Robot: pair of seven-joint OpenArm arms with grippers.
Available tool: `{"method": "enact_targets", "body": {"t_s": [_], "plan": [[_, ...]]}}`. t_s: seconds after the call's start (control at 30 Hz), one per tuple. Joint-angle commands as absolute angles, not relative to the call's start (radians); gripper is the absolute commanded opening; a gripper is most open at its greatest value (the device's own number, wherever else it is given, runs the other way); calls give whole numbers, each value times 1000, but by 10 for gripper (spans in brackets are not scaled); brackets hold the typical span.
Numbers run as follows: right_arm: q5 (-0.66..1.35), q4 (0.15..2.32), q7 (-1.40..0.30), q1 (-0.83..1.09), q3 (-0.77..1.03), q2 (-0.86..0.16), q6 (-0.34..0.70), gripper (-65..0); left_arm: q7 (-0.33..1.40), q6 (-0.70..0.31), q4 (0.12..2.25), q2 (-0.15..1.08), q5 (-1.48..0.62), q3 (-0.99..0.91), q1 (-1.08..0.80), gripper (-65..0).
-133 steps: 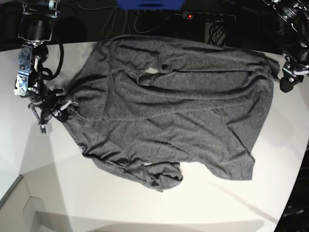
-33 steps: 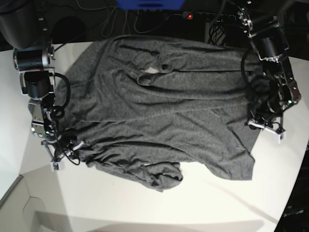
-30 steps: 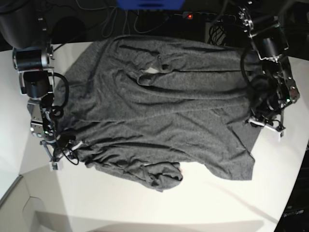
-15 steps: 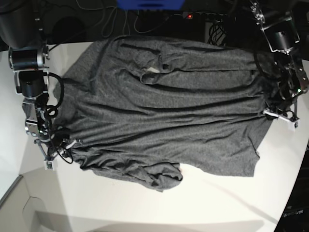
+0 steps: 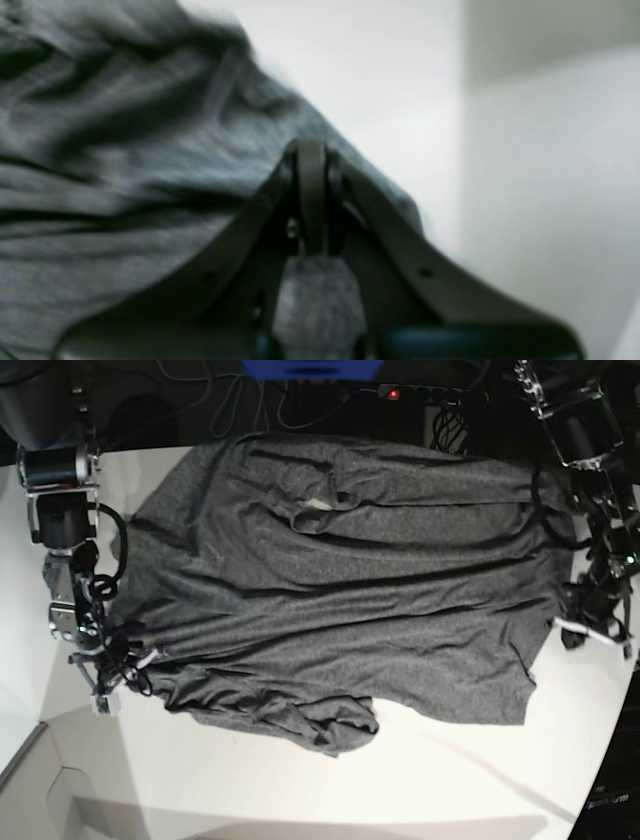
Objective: Layout the t-shirt on the table in an organized manner, then fold the t-shirt properly
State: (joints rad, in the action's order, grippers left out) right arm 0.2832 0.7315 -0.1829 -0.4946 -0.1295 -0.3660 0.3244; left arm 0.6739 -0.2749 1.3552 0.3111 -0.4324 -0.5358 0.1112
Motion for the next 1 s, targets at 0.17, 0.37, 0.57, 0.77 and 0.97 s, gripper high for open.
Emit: {"method": "enact_targets", "body": {"t_s": [0.17, 0.37, 0.57, 0.77, 0.97], "plan": [[291, 782, -159, -585, -134, -318, 326, -650, 656, -280, 1498, 274, -443, -530, 131, -650], [291, 512, -170, -719, -134, -257, 326, -650, 656, -280, 1426, 217, -440, -529, 191, -650], [289, 449, -127, -704, -136, -292, 325, -650, 656, -280, 1386, 157, -435, -492, 263, -650], [289, 447, -128, -651, -127, -355, 320, -650, 651, -280, 1296, 145, -433, -311, 349, -649], [291, 447, -131, -588, -125, -401, 320, -650, 644, -280, 1112, 143, -435, -124, 466, -637]]}}
